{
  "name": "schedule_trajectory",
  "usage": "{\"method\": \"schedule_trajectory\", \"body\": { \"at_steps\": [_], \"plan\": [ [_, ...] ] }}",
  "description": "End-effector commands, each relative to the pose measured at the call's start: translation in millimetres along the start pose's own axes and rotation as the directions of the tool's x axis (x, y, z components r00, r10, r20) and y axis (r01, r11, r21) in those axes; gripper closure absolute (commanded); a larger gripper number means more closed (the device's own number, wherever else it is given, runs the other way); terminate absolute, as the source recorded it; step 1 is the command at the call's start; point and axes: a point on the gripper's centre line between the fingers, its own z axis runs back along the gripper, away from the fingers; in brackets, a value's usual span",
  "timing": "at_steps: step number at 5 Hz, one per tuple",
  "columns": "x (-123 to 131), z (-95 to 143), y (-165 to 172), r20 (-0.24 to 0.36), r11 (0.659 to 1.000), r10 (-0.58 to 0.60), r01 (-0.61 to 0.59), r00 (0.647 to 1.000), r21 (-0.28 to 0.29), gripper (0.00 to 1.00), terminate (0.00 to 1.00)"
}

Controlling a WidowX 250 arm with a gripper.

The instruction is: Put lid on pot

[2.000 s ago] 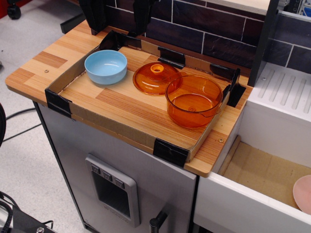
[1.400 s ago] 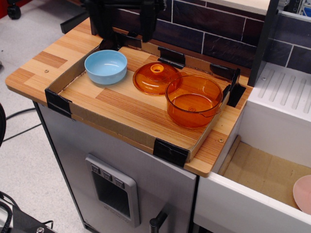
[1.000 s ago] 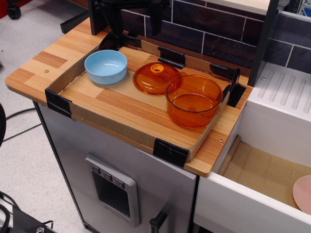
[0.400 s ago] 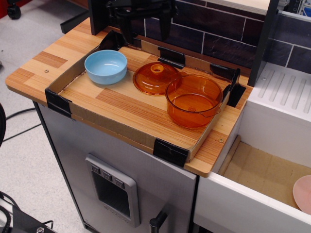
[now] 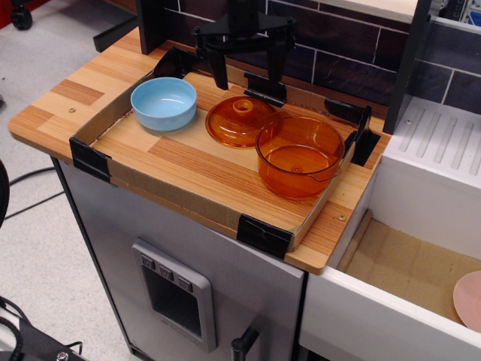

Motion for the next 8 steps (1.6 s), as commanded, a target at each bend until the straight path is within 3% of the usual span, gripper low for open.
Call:
{"method": "schedule_trajectory", "body": {
  "at_steps": [1, 7, 8],
  "plan": [
    [-2, 10, -7, 0.079, 0.999, -0.038, 0.038, 0.996, -0.006, 0.00, 0.00],
    [0, -20, 9, 0.082, 0.997, -0.049, 0.044, 0.995, 0.062, 0.00, 0.00],
    [-3, -18, 10, 0.093, 0.998, -0.052, 0.047, 0.994, 0.050, 1.00, 0.00]
  ]
}}
